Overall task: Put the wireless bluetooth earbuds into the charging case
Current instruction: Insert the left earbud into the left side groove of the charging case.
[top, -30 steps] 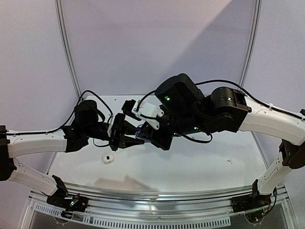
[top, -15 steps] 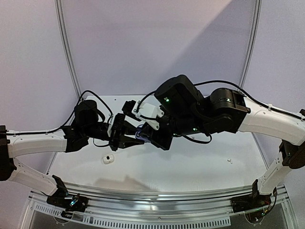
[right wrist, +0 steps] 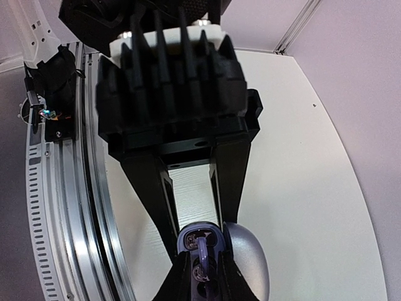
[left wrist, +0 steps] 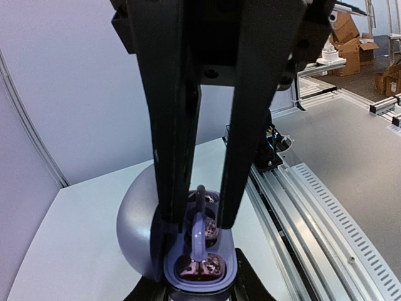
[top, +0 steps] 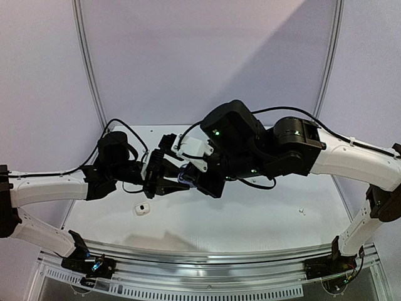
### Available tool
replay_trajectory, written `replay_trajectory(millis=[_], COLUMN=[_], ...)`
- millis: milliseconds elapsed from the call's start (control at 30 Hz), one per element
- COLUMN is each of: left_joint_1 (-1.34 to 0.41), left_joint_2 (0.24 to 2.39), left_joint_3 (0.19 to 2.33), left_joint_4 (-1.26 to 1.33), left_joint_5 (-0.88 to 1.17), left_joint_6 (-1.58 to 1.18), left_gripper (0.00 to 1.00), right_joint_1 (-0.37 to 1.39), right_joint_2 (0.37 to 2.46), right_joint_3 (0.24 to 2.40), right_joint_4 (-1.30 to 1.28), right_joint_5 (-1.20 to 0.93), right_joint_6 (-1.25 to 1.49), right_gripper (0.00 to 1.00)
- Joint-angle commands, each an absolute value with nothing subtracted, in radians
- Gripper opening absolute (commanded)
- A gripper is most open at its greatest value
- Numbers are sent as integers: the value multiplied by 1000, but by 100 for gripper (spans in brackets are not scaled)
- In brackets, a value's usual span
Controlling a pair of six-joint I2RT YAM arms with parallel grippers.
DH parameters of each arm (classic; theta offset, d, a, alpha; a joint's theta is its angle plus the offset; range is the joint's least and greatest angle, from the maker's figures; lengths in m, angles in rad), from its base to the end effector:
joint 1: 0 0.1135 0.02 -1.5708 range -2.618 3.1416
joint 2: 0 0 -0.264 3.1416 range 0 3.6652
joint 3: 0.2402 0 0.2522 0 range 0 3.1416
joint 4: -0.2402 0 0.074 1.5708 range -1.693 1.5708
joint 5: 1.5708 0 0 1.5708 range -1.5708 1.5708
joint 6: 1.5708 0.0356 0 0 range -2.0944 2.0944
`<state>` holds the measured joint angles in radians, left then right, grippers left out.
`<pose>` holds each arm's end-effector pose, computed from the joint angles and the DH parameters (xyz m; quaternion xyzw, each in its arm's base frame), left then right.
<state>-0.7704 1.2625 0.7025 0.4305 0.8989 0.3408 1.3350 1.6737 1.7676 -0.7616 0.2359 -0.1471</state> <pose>0.1777 -0.2113 0.2733 0.6005 0.4237 -0.4456 0.5111 0.0947 0.3585 0.3916 -0.5653 0.6939 0.1548 0.4184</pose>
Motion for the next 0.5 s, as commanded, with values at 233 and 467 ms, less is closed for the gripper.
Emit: replay_trajectory(millis=[233, 467], left_joint_1=[-781, -778], left_joint_2=[1259, 1259], left_joint_3=[693, 689], left_joint_4=[448, 470], left_joint_5=[912, 935], left_joint_6=[338, 273], left_gripper=[0, 0], right_joint_1=[1332, 1333], right_joint_2=[1697, 1659], right_joint_3=[1763, 1717], right_joint_4=[-762, -666], right_joint_5=[245, 261], right_joint_6=[-167, -203], right_gripper=[3, 0])
